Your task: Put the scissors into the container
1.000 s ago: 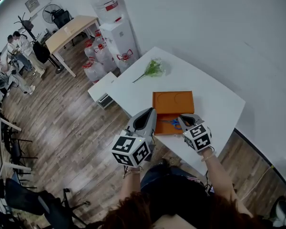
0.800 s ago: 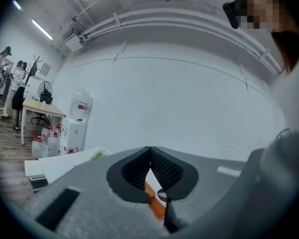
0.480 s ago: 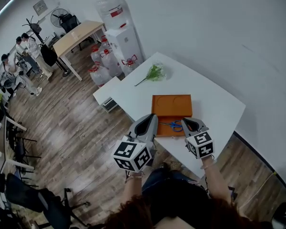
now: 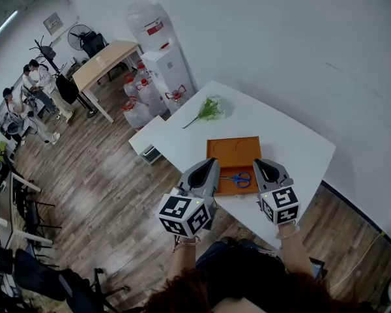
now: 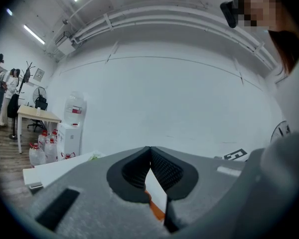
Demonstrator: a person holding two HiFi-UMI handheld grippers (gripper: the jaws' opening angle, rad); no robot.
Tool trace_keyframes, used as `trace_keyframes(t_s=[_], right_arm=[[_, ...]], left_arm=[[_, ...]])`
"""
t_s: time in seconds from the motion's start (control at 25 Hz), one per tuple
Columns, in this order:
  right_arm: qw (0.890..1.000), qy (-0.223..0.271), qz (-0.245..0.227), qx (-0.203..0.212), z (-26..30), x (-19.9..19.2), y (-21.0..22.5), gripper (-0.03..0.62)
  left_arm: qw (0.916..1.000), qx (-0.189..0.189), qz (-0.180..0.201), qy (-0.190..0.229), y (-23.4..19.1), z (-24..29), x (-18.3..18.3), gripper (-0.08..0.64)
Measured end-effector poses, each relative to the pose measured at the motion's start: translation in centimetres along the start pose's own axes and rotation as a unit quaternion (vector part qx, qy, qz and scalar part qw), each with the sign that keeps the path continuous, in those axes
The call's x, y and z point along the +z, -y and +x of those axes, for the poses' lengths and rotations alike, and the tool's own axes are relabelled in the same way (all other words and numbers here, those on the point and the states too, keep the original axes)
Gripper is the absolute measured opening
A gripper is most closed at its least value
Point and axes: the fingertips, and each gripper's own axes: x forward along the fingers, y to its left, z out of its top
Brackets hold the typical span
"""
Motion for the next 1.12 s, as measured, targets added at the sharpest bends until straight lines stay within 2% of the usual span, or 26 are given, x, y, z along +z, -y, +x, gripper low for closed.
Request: trace_keyframes(t_s=[0.44, 0.64, 1.12], right_arm=[[0.998, 0.033, -0.002, -0.051, -0.9, 3.8, 0.5, -0.003], [0.997, 0.038, -0.006, -0.067, -1.1, 4.7, 0.2, -0.003], [0.997, 0.024, -0.026, -0.075, -1.0, 5.1, -1.5, -0.003]], left_arm=[[0.9995, -0.026, 0.014, -0.01, -0.7, 0.5, 0.9, 0.015], [0.9994, -0.027, 0.018, -0.013, -1.6, 0.2, 0.6, 0.015], [0.9985, -0.049, 0.011, -0.021, -2.2, -0.4, -0.1, 0.015]])
